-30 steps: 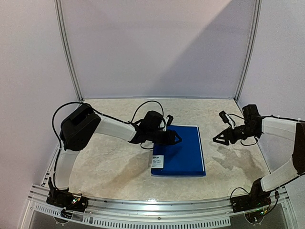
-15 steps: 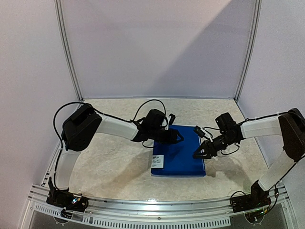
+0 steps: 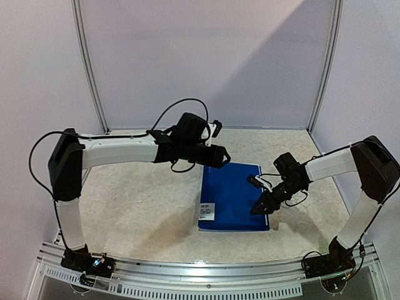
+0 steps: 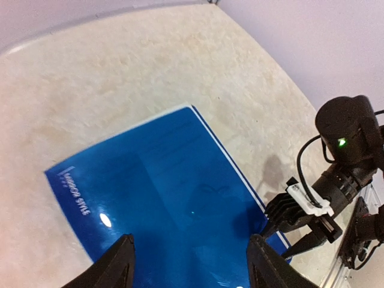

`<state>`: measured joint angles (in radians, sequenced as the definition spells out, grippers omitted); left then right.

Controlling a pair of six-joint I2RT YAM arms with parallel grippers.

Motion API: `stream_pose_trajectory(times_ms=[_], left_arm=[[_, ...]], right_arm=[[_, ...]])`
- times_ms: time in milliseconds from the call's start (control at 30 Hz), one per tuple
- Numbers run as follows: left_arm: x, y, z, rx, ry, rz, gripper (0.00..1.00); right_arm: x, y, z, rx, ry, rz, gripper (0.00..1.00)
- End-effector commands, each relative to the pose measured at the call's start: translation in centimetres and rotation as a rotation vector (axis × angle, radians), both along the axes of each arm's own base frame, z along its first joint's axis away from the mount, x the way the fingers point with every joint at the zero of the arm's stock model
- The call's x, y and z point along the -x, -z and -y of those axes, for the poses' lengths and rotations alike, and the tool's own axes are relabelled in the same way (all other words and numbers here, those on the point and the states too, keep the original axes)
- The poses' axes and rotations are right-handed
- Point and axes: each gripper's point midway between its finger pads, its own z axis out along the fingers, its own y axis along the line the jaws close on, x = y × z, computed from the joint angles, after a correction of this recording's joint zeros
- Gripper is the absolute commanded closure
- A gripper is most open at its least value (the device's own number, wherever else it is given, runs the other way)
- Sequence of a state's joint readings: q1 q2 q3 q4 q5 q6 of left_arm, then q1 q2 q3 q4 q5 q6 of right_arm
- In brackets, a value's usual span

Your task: Put the files into the folder

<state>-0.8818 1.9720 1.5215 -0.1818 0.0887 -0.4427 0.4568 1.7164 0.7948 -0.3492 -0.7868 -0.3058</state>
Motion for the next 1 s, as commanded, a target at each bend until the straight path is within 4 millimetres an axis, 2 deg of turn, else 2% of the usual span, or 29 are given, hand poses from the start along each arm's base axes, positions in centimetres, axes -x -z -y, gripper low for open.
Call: stream_pose_trajectory(times_ms=[0, 67, 167, 267, 400, 533, 667, 767, 833, 867, 900, 967], left_arm=[[-1.2, -2.9, -5.7, -0.194, -0.091, 0.126, 0.35], [-1.6, -4.4, -7.6, -0.22, -0.13, 0.171, 0.34], [-2.3, -6.3, -10.2, -0.242, -0.193, 0.239, 0.33], [-2.9, -7.3, -12.1, -0.246, -0.248, 0.292, 0.32], [-2.9, -6.2, -14.0, -0.248, -0.281, 0.328, 0.32], [-2.5, -5.0, -14.9, -0.235, -0.291, 0.345, 0.3], [-2.1, -5.2, -15.8, -0.216, -0.317, 0.375, 0.26], [-2.3, -5.6, -16.3, -0.222, -0.339, 0.369, 0.2], [-2.5, -5.7, -16.8, -0.231, -0.363, 0.364, 0.15], [-2.7, -5.8, -17.1, -0.232, -0.375, 0.361, 0.11], [-2.9, -6.0, -17.4, -0.23, -0.387, 0.356, 0.07], [-3.3, -6.3, -17.6, -0.207, -0.397, 0.315, 0.03]], right_arm=[[-0.8, -0.9, 0.2, 0.036, -0.028, 0.067, 0.59], [-1.4, -2.6, 0.3, 0.029, -0.021, 0.137, 0.58], [-2.0, -4.1, 0.8, 0.045, -0.005, 0.231, 0.56], [-3.2, -5.8, 1.6, 0.071, 0.026, 0.308, 0.54], [-4.1, -7.3, 2.9, 0.108, 0.063, 0.378, 0.5], [-6.2, -9.1, 4.9, 0.137, 0.179, 0.513, 0.44], [-8.7, -11.6, 8.1, 0.126, 0.378, 0.64, 0.36], [-10.8, -12.8, 11.8, 0.15, 0.565, 0.673, 0.31], [-11.5, -12.7, 13.9, 0.127, 0.665, 0.636, 0.23], [-11.8, -12.8, 15.1, 0.111, 0.712, 0.625, 0.16], [-12.1, -13.0, 16.2, 0.094, 0.758, 0.617, 0.05], [-12.4, -13.7, 17.8, 0.051, 0.849, 0.604, 0.01]])
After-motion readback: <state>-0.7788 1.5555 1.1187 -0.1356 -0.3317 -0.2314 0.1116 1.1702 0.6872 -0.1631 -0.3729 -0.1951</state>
